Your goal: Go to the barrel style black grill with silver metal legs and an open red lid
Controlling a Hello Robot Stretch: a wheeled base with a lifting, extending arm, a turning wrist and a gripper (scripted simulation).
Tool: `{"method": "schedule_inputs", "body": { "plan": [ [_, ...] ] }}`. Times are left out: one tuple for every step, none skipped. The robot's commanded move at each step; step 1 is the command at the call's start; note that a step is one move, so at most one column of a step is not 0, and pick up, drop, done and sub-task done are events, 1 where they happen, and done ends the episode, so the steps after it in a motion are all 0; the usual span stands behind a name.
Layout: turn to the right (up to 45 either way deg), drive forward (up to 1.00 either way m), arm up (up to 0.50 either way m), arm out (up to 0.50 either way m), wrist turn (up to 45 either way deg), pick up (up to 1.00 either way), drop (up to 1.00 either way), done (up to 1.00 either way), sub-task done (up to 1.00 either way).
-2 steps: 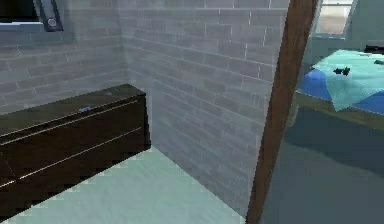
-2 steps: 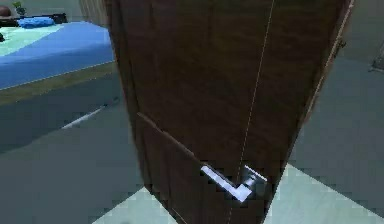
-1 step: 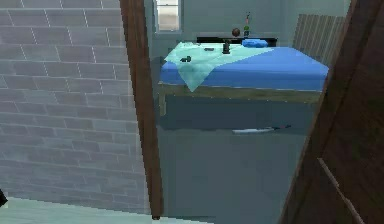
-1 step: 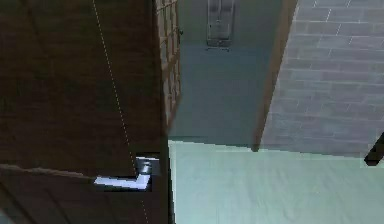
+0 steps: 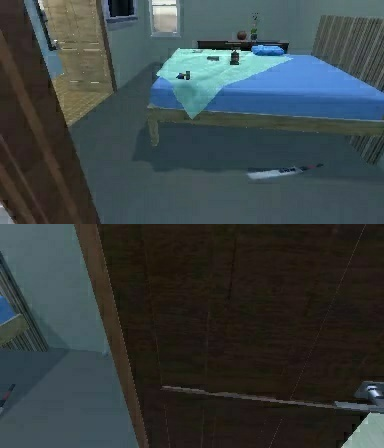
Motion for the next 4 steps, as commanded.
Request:
{"method": "schedule_inputs", "body": {
  "plan": [
    [6.0,0.00,0.00,0.00,0.0,0.00,0.00,0.00,0.00],
    [0.0,0.60,0.00,0.00,0.0,0.00,0.00,0.00,0.00],
    [0.0,0.30,0.00,0.00,0.0,0.00,0.00,0.00,0.00],
    [-45.0,0.00,0.00,0.00,0.0,0.00,0.00,0.00,0.00]
  ]
}}
